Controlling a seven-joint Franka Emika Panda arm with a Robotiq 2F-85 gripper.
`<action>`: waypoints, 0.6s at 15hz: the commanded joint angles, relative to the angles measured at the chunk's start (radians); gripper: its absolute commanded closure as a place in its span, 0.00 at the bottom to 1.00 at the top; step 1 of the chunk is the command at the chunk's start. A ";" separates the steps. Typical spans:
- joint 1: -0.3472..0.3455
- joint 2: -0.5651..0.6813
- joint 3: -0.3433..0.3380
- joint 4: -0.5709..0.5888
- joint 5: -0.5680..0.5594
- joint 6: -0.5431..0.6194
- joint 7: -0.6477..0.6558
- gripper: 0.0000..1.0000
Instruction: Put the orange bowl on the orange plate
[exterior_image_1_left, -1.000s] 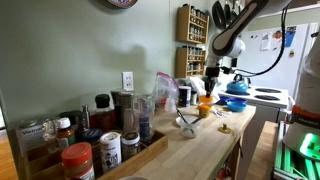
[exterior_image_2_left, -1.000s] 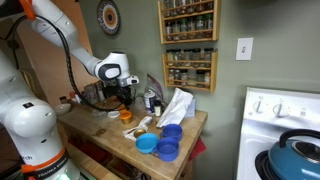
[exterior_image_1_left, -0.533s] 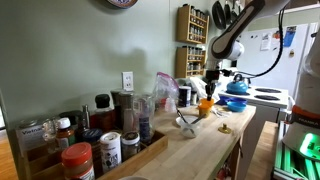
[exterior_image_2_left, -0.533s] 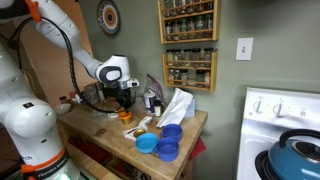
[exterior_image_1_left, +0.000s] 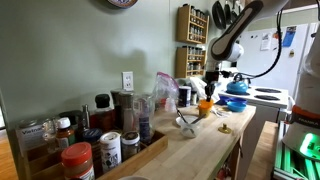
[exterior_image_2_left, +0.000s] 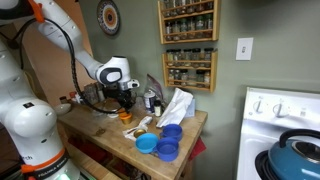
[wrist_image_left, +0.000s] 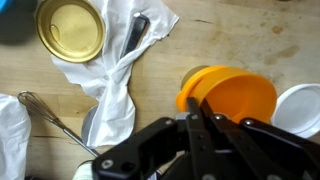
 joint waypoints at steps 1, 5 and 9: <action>0.012 0.011 -0.008 -0.018 0.003 0.052 -0.010 0.99; 0.014 0.015 -0.007 -0.018 0.004 0.072 -0.013 0.99; 0.014 0.023 -0.007 -0.018 0.001 0.066 -0.016 0.64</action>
